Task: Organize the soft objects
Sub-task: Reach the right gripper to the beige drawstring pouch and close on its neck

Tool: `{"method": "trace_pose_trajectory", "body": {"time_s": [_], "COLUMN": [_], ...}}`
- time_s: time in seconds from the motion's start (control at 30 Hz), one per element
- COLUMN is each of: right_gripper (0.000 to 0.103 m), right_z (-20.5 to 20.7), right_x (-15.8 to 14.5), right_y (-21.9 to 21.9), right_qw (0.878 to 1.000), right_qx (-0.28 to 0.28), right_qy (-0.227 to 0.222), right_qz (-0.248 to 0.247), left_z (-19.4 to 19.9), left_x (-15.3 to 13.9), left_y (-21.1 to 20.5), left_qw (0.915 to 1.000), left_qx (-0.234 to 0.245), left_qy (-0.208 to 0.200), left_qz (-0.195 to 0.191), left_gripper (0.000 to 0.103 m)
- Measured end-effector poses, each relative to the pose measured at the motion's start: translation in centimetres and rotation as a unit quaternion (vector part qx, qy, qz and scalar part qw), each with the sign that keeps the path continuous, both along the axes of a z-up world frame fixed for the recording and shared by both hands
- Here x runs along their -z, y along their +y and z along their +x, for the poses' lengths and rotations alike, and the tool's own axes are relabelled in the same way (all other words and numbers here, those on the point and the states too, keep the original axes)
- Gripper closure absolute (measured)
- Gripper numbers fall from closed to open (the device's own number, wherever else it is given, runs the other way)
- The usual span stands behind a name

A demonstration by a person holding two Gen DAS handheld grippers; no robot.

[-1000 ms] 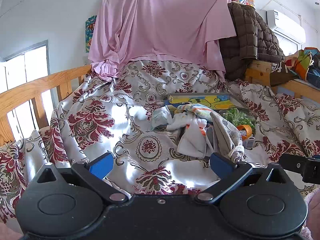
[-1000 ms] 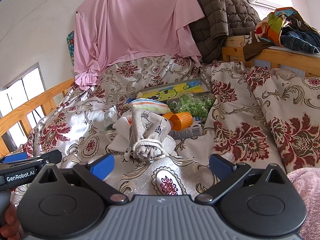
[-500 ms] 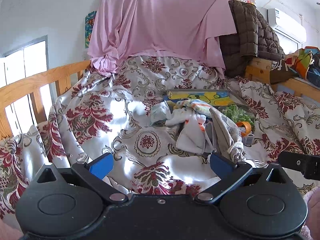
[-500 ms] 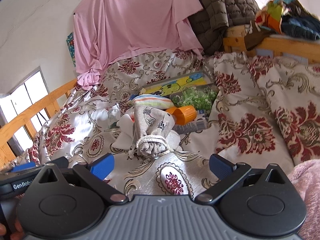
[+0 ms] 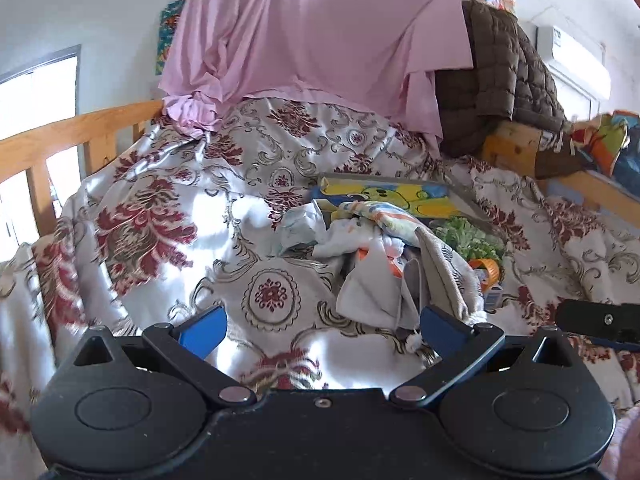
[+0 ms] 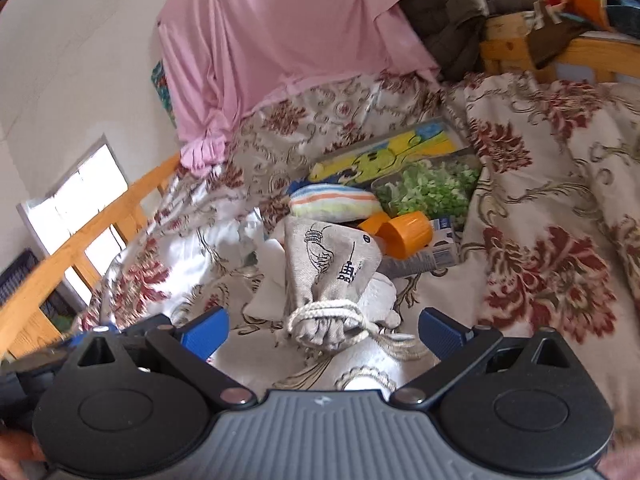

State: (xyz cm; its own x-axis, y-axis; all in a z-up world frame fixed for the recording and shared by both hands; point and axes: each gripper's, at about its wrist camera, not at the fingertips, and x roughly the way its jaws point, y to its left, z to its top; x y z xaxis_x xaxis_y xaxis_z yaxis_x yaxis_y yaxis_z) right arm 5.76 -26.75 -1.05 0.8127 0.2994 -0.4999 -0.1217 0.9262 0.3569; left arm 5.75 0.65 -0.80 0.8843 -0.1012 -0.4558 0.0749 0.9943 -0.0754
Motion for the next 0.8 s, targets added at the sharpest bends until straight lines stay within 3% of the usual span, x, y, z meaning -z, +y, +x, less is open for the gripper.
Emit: {"method": "trace_pose_trajectory", "body": {"time_s": [0.17,0.53,0.8], "right_gripper": [0.000,0.000,0.008], "right_z": [3.5,7.6,9.1], "right_x": [1.5,3.3,4.6], "right_y": [0.9,2.8,2.1], "right_qw": [0.998,0.992,0.993], "right_qx": [-0.027,-0.067,-0.042], "right_qy": [0.023,0.037,0.075], "right_qz": [-0.042,-0.098,-0.077], "left_z": [3.5,10.1,11.9], "left_x": [0.4,2.8,3.5], "left_y": [0.0,0.7,-0.1], "left_qw": [0.9996,0.9954,0.9870], "left_qx": [0.016,0.073,0.141], "left_qy": [0.016,0.062,0.070], "left_qz": [0.015,-0.006,-0.033], "left_gripper": [0.001,0.001,0.001]}}
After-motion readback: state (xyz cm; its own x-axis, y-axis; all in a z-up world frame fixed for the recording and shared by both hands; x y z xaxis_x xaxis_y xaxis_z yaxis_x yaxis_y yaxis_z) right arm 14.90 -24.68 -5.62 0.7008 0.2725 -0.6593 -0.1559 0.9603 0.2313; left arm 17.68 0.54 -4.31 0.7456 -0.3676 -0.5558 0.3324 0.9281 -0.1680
